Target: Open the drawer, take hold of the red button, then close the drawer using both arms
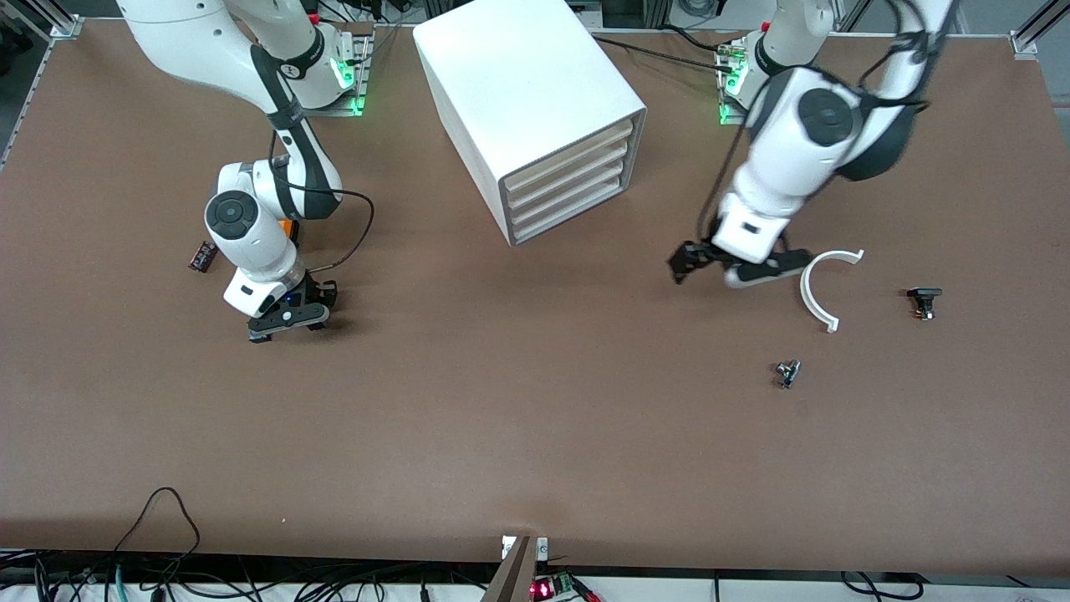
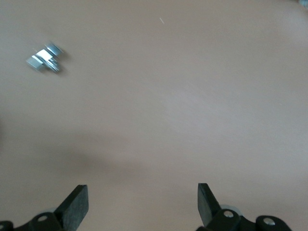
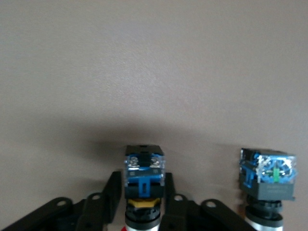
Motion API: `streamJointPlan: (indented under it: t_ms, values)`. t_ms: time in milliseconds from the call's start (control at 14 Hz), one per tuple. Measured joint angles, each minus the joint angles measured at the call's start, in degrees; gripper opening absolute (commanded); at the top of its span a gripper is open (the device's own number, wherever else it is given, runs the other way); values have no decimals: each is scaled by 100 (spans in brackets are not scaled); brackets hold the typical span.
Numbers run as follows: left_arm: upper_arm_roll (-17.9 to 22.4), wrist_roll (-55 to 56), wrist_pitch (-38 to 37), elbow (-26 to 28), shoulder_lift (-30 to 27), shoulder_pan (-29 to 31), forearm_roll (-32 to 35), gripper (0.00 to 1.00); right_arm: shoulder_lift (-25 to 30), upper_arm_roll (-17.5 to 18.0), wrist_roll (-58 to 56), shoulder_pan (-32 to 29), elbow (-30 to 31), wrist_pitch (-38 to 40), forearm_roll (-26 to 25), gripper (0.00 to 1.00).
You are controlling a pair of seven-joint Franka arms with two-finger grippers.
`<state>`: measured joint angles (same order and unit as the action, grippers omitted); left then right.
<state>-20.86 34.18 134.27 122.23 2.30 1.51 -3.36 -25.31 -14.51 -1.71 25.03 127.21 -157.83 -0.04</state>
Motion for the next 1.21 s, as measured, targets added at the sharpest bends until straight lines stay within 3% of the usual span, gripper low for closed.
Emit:
streamJointPlan:
  t_ms: [214,500,857,1000,1214]
  values:
    - [616,-850,-1616,-526,-663,-16,0,100,184,5,462,5,-232,552,0,100]
    - [1488,-1937,-3317,-1516,-1027,-16,0,100,782,4,682,5,-1312,2671,0,100]
    - [2032,-2321,-3985,-1790,-1070,-16,0,100,998,-14,947,-49,-3216,5318,-37,100]
    - [2034,-2338,-4014,-1791,-1064,-29,0,100,1000,91,963,-300,-3769,5843,-47,100]
    - [2002,-2339,-4024,-1815,-1059,-66,0,100,1047,956,961,-1548,-4170,6136,-74,100]
